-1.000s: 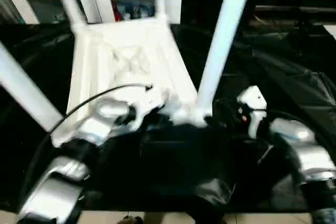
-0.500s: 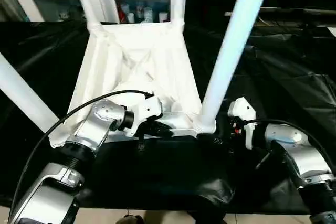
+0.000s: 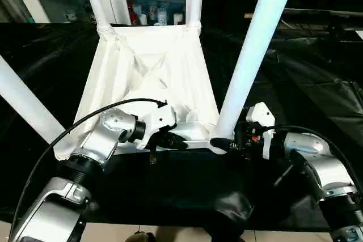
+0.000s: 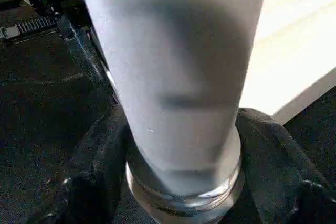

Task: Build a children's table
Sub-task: Rotate leg to tighten

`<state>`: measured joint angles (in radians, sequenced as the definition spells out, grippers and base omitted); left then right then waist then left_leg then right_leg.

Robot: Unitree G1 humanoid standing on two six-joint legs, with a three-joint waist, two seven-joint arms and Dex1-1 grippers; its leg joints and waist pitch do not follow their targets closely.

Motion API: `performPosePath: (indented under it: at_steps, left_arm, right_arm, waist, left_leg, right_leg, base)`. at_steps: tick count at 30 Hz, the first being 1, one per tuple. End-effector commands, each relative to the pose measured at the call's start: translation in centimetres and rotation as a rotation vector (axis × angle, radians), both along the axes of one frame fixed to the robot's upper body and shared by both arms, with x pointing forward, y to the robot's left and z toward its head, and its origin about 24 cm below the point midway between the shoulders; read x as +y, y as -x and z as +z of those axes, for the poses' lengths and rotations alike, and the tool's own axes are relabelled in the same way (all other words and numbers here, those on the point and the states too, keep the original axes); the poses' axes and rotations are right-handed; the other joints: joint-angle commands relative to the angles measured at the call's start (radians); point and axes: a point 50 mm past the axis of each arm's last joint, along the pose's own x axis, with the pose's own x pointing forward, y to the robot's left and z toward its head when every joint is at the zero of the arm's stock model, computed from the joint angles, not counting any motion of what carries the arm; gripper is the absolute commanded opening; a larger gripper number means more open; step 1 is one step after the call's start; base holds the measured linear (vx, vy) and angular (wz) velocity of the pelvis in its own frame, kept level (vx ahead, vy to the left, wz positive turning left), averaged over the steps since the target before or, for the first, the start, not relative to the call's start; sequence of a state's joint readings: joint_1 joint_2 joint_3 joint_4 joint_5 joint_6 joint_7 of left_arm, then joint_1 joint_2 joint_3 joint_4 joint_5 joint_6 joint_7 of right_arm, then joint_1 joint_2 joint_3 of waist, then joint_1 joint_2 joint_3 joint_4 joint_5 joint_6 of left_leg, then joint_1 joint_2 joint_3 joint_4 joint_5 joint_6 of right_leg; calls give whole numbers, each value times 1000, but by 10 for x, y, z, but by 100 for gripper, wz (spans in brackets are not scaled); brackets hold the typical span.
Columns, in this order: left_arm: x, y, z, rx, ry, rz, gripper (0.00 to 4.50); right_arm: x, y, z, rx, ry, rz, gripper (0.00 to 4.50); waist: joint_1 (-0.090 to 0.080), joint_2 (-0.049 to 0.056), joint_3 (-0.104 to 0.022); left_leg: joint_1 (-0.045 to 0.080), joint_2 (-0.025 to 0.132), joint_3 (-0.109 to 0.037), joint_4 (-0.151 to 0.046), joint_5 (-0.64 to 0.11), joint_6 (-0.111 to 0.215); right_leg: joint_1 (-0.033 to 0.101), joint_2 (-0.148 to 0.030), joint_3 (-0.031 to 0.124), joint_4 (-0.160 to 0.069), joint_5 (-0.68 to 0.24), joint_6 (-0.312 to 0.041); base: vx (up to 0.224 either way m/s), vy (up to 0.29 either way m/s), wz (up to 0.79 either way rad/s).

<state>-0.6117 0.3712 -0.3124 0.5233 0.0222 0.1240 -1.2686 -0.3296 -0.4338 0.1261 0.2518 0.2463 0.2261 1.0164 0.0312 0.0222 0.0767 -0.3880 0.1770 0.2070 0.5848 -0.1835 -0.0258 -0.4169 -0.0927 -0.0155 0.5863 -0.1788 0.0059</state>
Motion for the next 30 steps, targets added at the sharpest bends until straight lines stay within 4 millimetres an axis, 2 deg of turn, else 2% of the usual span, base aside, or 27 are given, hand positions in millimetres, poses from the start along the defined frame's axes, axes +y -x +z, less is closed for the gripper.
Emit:
performPosePath:
  at_steps: [1,3,4,6,7,9,10,11,12,13,15,16,17,18,19,22,23,24,25,26,27,28,29,30]
  left_arm:
    - [-4,5,-3,27,25,-28,0]
    - [-4,5,-3,32,27,-29,0]
    - [-5,5,-4,33,24,-28,0]
    - [-6,6,-6,33,21,-26,0]
    - [-8,5,-8,31,19,-10,0]
    - [-13,0,-11,24,23,64,0]
    - [-13,0,-11,24,23,64,0]
    - [-16,-5,-14,12,18,127,0]
    - [-17,-6,-15,10,18,138,0]
    - [-18,-7,-16,8,16,155,0]
    - [-23,-14,-19,-1,25,250,0]
    - [-25,-15,-20,-4,26,278,0]
    - [-30,-22,-21,-29,31,361,0]
    - [-31,-23,-20,-36,32,380,0]
    - [-34,-28,-20,-59,35,432,0]
    - [-40,-31,-19,-75,36,464,0]
    - [-47,-32,-17,-94,33,464,0]
    - [-47,-32,-17,-94,33,464,0]
    - [-48,-32,-17,-97,31,460,0]
    - [-49,-31,-16,-108,31,427,0]
    - [-49,-31,-16,-108,30,420,0]
    - [-48,-30,-15,-109,29,402,0]
    - [-48,-30,-14,-111,35,386,0]
    - [-48,-29,-13,-113,40,378,0]
  right_arm:
    - [1,2,-3,10,-18,7,281]
    - [2,2,-4,12,-18,6,271]
    - [3,3,-6,13,-17,2,270]
    - [3,4,-7,14,-15,-2,268]
    - [3,5,-10,13,-8,-26,266]
    - [4,1,-16,-3,1,-142,266]
    - [4,1,-16,-3,1,-142,265]
    - [5,-4,-21,-4,5,-246,265]
    - [6,-5,-22,-6,7,-265,264]
    - [7,-6,-24,-9,10,-295,264]
    - [12,-12,-29,-6,-5,-413,264]
    - [15,-14,-30,-5,-13,-459,264]
    - [20,-20,-32,5,-38,-586,264]
    - [21,-22,-32,7,-44,-627,264]
    - [24,-27,-32,14,-53,-725,264]
    - [28,-33,-33,34,-58,-833,264]
    - [39,-36,-29,26,-83,-823,264]
    - [39,-36,-29,26,-83,-823,264]
    - [43,-36,-28,20,-89,-805,264]
    - [47,-36,-23,0,-116,-766,264]
    - [48,-36,-22,-4,-122,-756,264]
    - [50,-35,-18,-27,-143,-716,320]
    - [50,-34,-14,-52,-150,-689,334]
    - [50,-34,-12,-68,-151,-682,334]
  waist:
    - [-1,-13,-63]
    - [-2,-12,-62]
    - [-1,-8,-61]
    - [-2,-11,-62]
    - [-3,-7,-61]
    - [-5,-8,-59]
    - [-5,-8,-59]
    - [-9,-12,-54]
    - [-10,-10,-53]
    - [-13,-14,-49]
    - [-16,-14,-45]
    - [-21,-17,-45]
    - [-23,-22,-46]
    - [-24,-18,-45]
    - [-31,-20,-45]
    - [-33,-18,-46]
    - [-32,-16,-46]
    - [-34,-16,-48]
    - [-29,-9,-52]
    - [-29,-5,-52]
    - [-30,-8,-52]
    - [-30,-9,-56]
    - [-27,-4,-57]
    - [-28,-5,-57]
  left_leg:
    - [23,48,-15,-61,-121,113]
    - [22,48,-15,-62,-124,111]
    - [23,48,-16,-63,-129,107]
    - [23,47,-16,-62,-135,104]
    - [24,47,-15,-62,-137,102]
    - [24,47,-15,-65,-156,93]
    - [24,47,-15,-65,-156,93]
    - [25,44,-16,-68,-208,65]
    - [26,45,-18,-71,-225,53]
    - [26,45,-20,-75,-264,32]
    - [30,44,-23,-79,-309,11]
    - [29,42,-25,-80,-328,0]
    - [30,41,-26,-81,-335,-5]
    - [32,41,-25,-81,-335,-8]
    - [32,39,-29,-83,-352,-15]
    - [32,39,-30,-86,-352,-15]
    - [31,40,-29,-86,-344,-11]
    - [30,39,-28,-86,-343,-6]
    - [29,41,-28,-87,-307,0]
    - [29,41,-27,-87,-299,3]
    - [27,41,-25,-87,-292,8]
    - [22,40,-25,-85,-266,18]
    - [23,41,-24,-83,-248,29]
    - [23,41,-23,-81,-241,35]
  right_leg:
    - [50,-39,21,-47,-76,-293]
    - [50,-37,21,-48,-68,-294]
    - [49,-38,20,-48,-71,-295]
    - [50,-38,21,-48,-71,-294]
    - [49,-38,21,-49,-69,-295]
    - [47,-37,22,-53,-90,-291]
    - [47,-37,22,-53,-90,-291]
    - [43,-38,23,-64,-187,-270]
    - [42,-39,23,-67,-226,-263]
    - [38,-39,24,-73,-303,-240]
    - [32,-39,25,-83,-385,-205]
    - [30,-39,26,-85,-417,-190]
    - [30,-39,25,-88,-436,-176]
    - [25,-39,27,-89,-441,-174]
    - [23,-39,25,-92,-473,-160]
    - [21,-38,25,-95,-472,-144]
    - [22,-38,26,-95,-449,-144]
    - [21,-37,26,-95,-437,-147]
    - [27,-37,26,-89,-359,-160]
    - [27,-35,26,-88,-330,-166]
    - [29,-34,25,-86,-303,-172]
    - [37,-35,24,-80,-255,-186]
    - [38,-37,24,-77,-220,-198]
    - [38,-36,24,-77,-204,-203]
  base:
    - [0,0,0]
    - [0,0,0]
    - [0,0,0]
    - [0,0,0]
    - [0,0,0]
    - [0,0,0]
    - [0,0,0]
    - [0,0,0]
    - [0,0,0]
    - [0,0,0]
    - [0,0,0]
    - [0,0,0]
    - [0,0,0]
    - [0,0,0]
    - [0,0,0]
    - [0,0,0]
    - [0,0,0]
    - [0,0,0]
    - [0,0,0]
    - [0,0,0]
    - [0,0,0]
    - [0,0,0]
    - [0,0,0]
    - [0,0,0]
